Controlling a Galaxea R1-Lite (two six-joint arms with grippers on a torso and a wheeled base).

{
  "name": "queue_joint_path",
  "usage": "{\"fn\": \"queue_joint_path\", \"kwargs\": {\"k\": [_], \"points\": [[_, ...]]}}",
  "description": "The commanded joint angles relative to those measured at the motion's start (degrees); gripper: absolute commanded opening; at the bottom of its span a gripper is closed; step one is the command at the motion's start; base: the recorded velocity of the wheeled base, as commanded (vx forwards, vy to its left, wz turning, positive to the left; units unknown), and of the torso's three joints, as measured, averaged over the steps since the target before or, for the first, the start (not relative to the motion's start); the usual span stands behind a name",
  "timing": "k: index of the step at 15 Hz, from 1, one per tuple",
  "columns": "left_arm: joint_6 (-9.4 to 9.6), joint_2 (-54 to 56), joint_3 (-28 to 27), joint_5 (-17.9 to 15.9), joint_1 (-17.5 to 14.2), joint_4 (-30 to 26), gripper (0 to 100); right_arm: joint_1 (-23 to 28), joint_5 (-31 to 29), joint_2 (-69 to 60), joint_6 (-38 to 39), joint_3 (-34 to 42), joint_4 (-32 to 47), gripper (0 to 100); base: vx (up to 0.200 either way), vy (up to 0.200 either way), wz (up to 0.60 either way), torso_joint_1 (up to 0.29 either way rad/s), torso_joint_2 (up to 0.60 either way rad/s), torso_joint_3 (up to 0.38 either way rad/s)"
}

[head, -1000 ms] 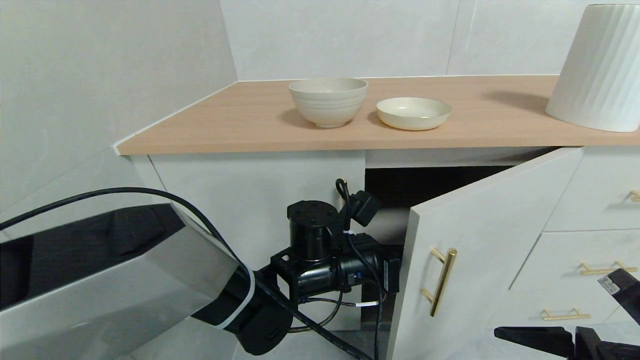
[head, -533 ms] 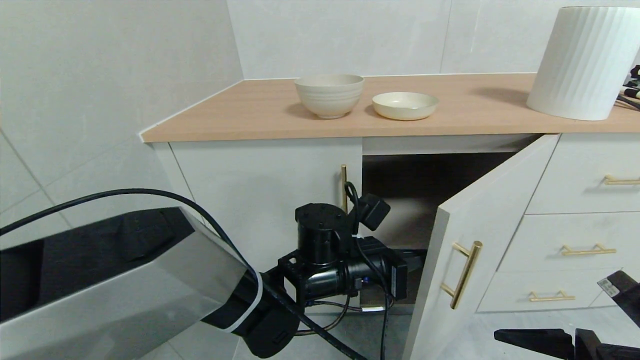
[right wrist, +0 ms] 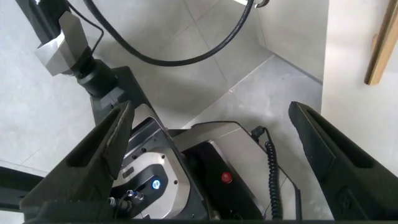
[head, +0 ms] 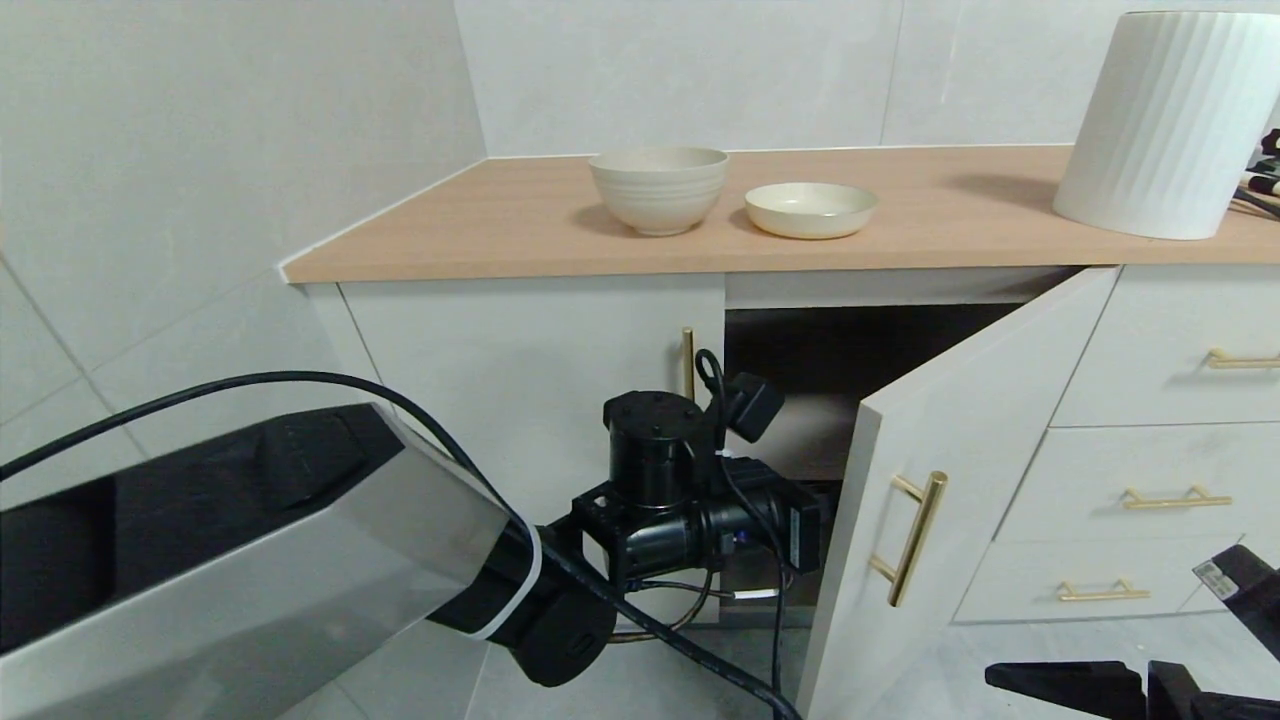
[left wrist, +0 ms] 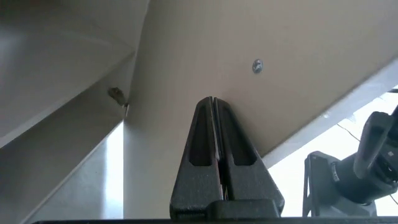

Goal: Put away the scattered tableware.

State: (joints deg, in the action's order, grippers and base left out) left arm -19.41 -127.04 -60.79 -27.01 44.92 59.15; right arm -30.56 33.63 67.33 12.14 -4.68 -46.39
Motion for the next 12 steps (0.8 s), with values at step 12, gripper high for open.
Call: {"fn": "queue_joint_path", "kwargs": {"k": [12], "points": [[-0.02,-4.0,-9.7,13.3,2.8,-3.9,0,-0.4,0.1,-0.4,0.0,0.0,0.0,100,-0.033,0.000,0.00,0.001,0.00,-0.001]]}}
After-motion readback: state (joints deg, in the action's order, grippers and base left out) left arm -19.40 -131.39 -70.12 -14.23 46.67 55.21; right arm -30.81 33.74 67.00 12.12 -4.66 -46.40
